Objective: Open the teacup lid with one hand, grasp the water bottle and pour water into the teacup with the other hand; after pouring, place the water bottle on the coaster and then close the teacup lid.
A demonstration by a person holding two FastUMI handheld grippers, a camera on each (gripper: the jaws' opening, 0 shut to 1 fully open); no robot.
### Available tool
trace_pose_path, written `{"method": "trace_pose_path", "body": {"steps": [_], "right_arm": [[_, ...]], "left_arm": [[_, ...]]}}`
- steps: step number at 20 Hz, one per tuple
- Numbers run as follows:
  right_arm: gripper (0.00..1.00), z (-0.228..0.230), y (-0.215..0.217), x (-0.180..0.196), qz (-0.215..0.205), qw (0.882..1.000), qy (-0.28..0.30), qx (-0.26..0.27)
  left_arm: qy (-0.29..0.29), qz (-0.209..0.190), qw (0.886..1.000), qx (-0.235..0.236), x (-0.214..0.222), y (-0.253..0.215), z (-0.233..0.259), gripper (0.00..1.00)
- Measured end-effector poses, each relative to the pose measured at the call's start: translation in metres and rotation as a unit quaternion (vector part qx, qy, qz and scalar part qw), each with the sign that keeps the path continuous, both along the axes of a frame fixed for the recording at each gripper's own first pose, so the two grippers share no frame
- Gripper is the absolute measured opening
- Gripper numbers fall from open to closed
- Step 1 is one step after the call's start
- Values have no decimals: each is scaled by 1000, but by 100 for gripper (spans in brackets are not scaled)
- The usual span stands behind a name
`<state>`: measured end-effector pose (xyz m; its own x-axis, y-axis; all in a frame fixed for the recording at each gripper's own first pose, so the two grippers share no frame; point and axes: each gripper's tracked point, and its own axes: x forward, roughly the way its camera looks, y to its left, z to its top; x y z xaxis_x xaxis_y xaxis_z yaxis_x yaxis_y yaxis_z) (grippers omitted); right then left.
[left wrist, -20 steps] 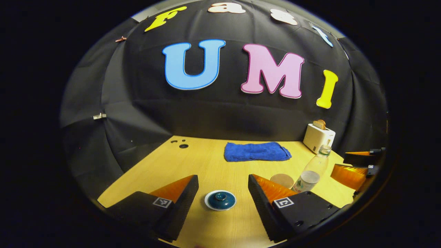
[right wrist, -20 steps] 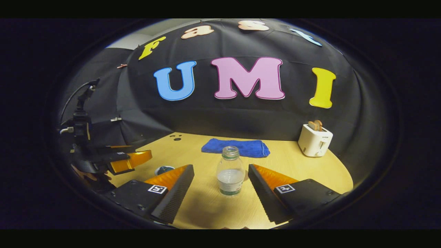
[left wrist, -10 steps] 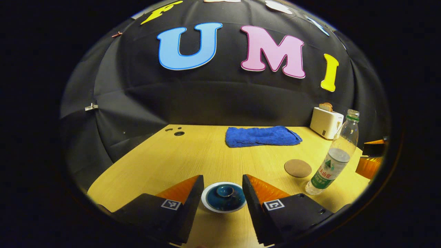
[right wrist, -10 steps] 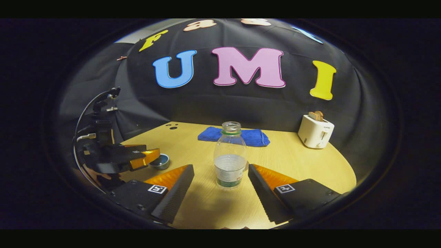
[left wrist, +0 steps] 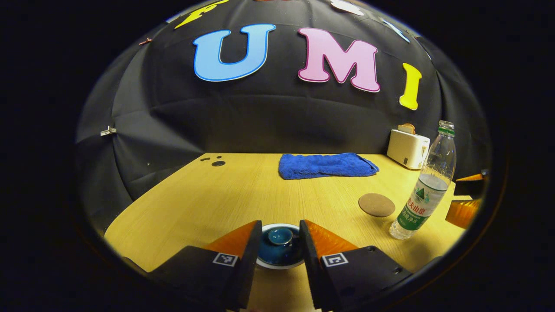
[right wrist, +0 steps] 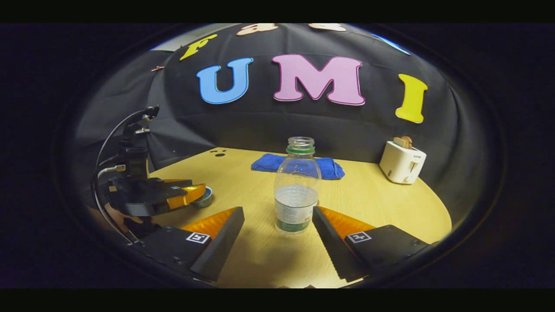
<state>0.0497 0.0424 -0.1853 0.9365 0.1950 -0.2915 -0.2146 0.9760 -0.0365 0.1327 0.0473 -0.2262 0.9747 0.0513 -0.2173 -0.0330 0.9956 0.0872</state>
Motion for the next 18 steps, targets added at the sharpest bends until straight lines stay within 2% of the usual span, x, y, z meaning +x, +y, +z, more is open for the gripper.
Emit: {"method": "trace_pose_path", "body": {"steps": [2,3,4,5,10,11,12,13,14,15,18], "right_arm": [[98,-3,-2,5,-1,1000,-1,1],[98,-5,-3,7,-3,1000,-2,2],[98,-7,-4,9,-5,1000,-4,3],[98,-7,-5,13,-8,1000,-6,5],[98,-21,-5,24,-16,1000,-11,9],[98,-23,-4,26,-16,1000,-14,10],[98,-26,-3,29,-18,1000,-16,10],[98,-28,-4,33,-19,1000,-18,9],[98,-31,-4,35,-21,1000,-18,8],[98,-34,-4,38,-22,1000,-17,10],[99,-35,-3,47,-28,999,-20,21]], "left_arm": [[-3,-6,1000,6,1,-2,0,51],[-2,-8,1000,9,1,-2,-2,44],[-2,-10,1000,13,0,-2,-3,50],[-4,-13,1000,17,2,-3,-2,43],[-8,-37,998,47,4,-5,0,33],[-11,-37,998,46,5,-4,0,27],[-13,-36,998,43,6,-4,1,30],[-13,-35,999,39,7,-3,1,24],[-12,-31,999,33,7,-3,2,24],[-11,-30,999,27,7,-2,2,27],[-21,-25,999,24,6,1,12,26]]}}
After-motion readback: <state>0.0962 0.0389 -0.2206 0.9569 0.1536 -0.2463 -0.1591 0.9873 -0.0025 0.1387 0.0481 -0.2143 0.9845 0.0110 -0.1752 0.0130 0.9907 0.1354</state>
